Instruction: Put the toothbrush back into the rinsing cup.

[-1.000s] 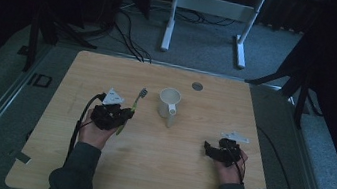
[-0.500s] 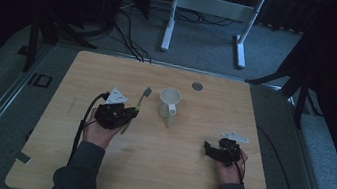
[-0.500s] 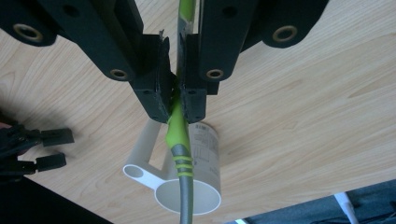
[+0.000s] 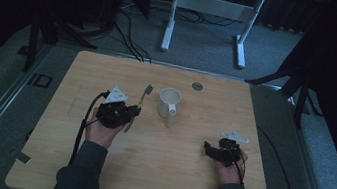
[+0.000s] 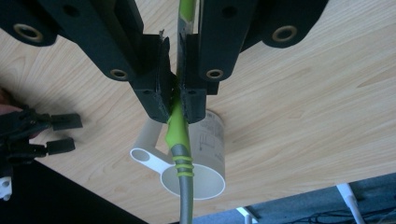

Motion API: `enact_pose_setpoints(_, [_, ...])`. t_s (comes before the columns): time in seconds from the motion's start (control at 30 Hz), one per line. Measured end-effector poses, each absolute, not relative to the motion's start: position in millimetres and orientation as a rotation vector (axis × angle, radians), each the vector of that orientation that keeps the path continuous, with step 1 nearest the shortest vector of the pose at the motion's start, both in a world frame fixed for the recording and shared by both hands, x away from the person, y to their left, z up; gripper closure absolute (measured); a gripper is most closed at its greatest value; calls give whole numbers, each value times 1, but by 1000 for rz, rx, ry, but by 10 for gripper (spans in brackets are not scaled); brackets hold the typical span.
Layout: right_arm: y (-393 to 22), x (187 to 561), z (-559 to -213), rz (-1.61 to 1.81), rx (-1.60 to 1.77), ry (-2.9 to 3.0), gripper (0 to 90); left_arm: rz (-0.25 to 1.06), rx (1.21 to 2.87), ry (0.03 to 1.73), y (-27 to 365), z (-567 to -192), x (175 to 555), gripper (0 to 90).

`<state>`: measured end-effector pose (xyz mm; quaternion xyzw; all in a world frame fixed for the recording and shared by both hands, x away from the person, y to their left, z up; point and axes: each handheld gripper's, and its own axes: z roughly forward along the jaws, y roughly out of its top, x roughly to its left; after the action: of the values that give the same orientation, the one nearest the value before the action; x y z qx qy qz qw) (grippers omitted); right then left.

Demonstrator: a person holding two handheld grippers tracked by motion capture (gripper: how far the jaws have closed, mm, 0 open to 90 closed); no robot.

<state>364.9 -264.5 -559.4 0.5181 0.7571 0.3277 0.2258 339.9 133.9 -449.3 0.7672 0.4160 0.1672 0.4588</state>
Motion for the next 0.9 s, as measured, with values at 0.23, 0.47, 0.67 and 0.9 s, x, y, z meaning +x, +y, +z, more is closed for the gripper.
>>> enact_pose_setpoints(0.23, [-264,365,-559,904,1429,2087,223,396,1874,1029,132,-450,342,826])
enact_pose_setpoints(0.47, [-264,365,-559,904,1429,2087,223,390,1854,1028,131,-450,343,825])
enact_pose_setpoints(0.67, [-264,365,-559,905,1429,2086,223,383,1839,1014,130,-451,344,825])
enact_pose_setpoints(0.9, [-264,365,-559,904,1428,2087,223,376,1820,1009,129,-452,345,826])
